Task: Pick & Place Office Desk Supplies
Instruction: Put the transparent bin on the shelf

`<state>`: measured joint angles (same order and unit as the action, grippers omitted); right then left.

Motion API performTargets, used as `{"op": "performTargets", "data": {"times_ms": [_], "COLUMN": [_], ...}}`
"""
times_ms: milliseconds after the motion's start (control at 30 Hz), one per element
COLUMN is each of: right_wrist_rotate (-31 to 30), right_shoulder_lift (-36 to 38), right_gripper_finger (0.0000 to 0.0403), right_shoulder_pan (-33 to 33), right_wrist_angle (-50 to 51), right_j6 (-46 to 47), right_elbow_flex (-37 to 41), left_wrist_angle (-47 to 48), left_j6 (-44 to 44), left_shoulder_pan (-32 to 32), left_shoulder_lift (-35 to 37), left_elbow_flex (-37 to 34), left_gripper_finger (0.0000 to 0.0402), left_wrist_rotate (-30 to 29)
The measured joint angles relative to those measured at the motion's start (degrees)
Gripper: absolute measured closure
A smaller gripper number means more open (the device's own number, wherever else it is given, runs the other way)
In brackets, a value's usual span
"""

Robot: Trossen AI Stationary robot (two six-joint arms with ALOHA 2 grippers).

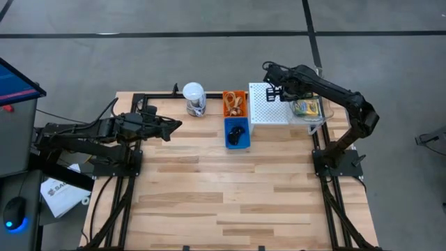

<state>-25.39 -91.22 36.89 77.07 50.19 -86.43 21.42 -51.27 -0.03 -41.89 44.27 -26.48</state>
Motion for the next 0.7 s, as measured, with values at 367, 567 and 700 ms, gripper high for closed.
{"op": "performTargets", "data": {"times_ms": [367, 567, 700], "right_wrist_rotate": [0.5, 0.7, 0.5], "right_shoulder_lift": [0.0, 0.0, 0.0], "right_gripper_finger": [0.0403, 0.0403, 0.0403], "right_shoulder_pan": [0.9, 1.1, 1.2], "right_wrist_angle": [-2.3, -2.3, -2.3], "right_j6": [-0.4, -2.1, -2.7], "right_elbow_flex": [0.0, 0.0, 0.0], "left_wrist_angle": [0.0, 0.0, 0.0], "left_j6": [0.0, 0.0, 0.0], "left_shoulder_pan": [0.0, 0.0, 0.0], "left_shoulder_lift": [0.0, 0.0, 0.0], "left_elbow_flex": [0.0, 0.0, 0.0], "left_gripper_finger": [0.0348, 0.0348, 0.0348], "left_wrist_rotate": [0.0, 0.0, 0.0]}}
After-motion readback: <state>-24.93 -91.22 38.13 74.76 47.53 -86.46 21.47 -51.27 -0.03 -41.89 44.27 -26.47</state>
